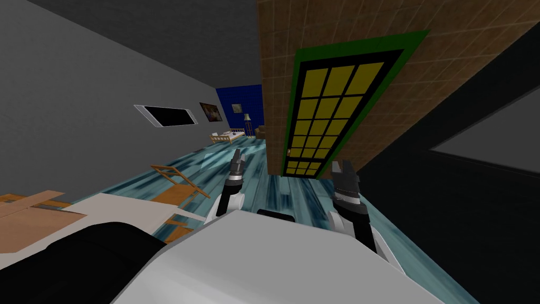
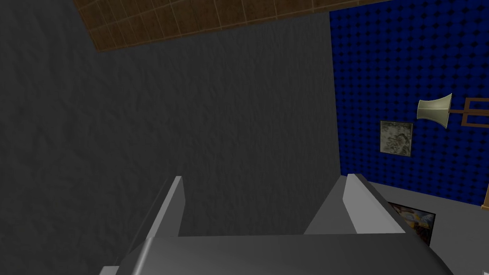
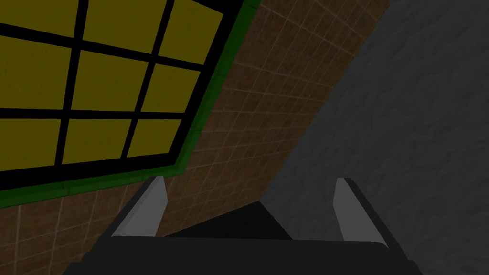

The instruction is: Pull the door open

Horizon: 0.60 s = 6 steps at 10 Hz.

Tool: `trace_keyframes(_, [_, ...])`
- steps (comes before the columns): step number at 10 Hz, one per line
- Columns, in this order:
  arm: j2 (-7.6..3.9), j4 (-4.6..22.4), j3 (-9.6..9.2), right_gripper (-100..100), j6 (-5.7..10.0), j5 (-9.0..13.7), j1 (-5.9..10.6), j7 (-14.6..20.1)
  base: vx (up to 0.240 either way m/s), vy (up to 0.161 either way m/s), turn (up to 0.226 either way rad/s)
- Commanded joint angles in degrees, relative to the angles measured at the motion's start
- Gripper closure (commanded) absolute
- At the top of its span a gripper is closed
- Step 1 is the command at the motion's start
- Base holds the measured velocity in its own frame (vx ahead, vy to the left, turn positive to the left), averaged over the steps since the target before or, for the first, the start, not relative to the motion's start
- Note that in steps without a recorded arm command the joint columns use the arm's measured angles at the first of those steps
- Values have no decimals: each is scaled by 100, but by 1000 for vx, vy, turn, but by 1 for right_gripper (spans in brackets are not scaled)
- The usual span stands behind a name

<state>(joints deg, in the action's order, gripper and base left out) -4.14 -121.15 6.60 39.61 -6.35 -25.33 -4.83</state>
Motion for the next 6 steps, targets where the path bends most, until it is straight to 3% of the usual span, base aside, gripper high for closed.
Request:
trace_keyframes(1, [-10,177,13,-100,30,-63,29,-186,111,29,7])
trace_keyframes(6, [-63,765,95,-100,160,-222,126,-692,96,22,4])
